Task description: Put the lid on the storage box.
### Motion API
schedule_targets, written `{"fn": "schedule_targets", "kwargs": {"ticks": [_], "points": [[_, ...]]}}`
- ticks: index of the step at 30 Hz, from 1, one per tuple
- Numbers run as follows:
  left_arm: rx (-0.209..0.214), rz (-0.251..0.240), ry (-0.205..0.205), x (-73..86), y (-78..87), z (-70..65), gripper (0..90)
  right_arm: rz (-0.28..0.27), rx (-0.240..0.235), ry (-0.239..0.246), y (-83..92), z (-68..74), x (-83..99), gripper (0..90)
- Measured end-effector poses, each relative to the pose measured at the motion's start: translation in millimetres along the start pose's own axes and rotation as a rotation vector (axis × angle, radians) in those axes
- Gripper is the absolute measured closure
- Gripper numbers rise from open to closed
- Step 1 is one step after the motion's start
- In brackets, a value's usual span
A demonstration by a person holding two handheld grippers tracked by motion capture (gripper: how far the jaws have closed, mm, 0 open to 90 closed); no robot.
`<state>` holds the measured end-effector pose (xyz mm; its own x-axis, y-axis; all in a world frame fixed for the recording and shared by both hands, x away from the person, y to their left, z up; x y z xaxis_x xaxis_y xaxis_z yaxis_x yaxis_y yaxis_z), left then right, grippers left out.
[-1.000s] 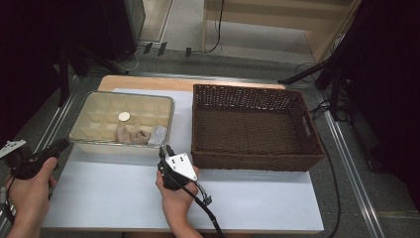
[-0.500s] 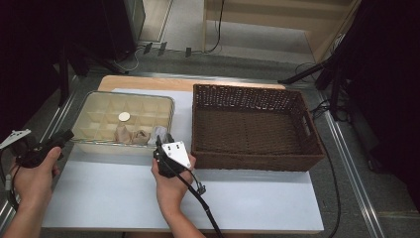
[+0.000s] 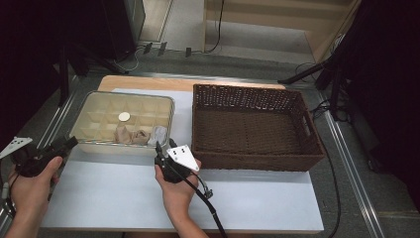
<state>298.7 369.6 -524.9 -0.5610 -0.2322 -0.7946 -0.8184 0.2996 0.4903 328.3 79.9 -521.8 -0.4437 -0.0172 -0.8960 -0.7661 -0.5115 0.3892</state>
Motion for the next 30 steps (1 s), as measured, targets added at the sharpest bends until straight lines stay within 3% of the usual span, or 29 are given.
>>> {"fn": "schedule_targets", "kwargs": {"ticks": [2, 9, 11, 16, 17, 20, 24, 30], "points": [[0.020, -0.009, -0.018, 9.8, 4.4, -10.8, 44.1, 0.008, -0.019, 0.018, 5.6, -0.3, 3.3, 44.9], [0.054, -0.024, -0.092, 44.7, 7.2, -41.6, 8.7, 0.034, -0.100, 0.075, 20.5, 2.5, 19.7, 27.8], [0.009, -0.023, -0.135, 54.6, 3.8, -43.6, 7.4, 0.035, -0.114, 0.081, 24.8, 1.9, 22.9, 24.2], [0.014, -0.035, -0.153, 77.9, -6.9, -46.9, 7.3, 0.039, -0.125, 0.076, 35.1, -5.0, 28.6, 17.0], [0.009, -0.035, -0.146, 79.2, -8.2, -46.6, 7.3, 0.042, -0.126, 0.067, 36.6, -7.7, 29.7, 16.2], [-0.013, -0.037, -0.178, 80.9, -9.0, -47.6, 7.3, 0.046, -0.116, 0.069, 42.3, -16.7, 33.2, 15.7], [-0.001, -0.011, -0.198, 89.1, -13.2, -48.5, 1.2, 0.049, -0.119, 0.083, 52.5, -26.4, 41.4, 15.5], [0.009, -0.004, -0.221, 90.6, -13.9, -50.1, 0.8, 0.050, -0.107, 0.104, 70.1, -41.4, 55.0, 15.6]]}}
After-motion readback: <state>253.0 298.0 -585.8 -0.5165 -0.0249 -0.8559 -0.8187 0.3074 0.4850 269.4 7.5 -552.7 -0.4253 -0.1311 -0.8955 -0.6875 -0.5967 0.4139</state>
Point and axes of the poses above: each handheld gripper's, and its own axes: y roughly backward along the jaws, x roughly out of its underside, z roughly to its left, the point moved 9 cm from there along -y, roughly forward along the jaws, and after that the axes turned 9 degrees about z, right-handed, at the moved point
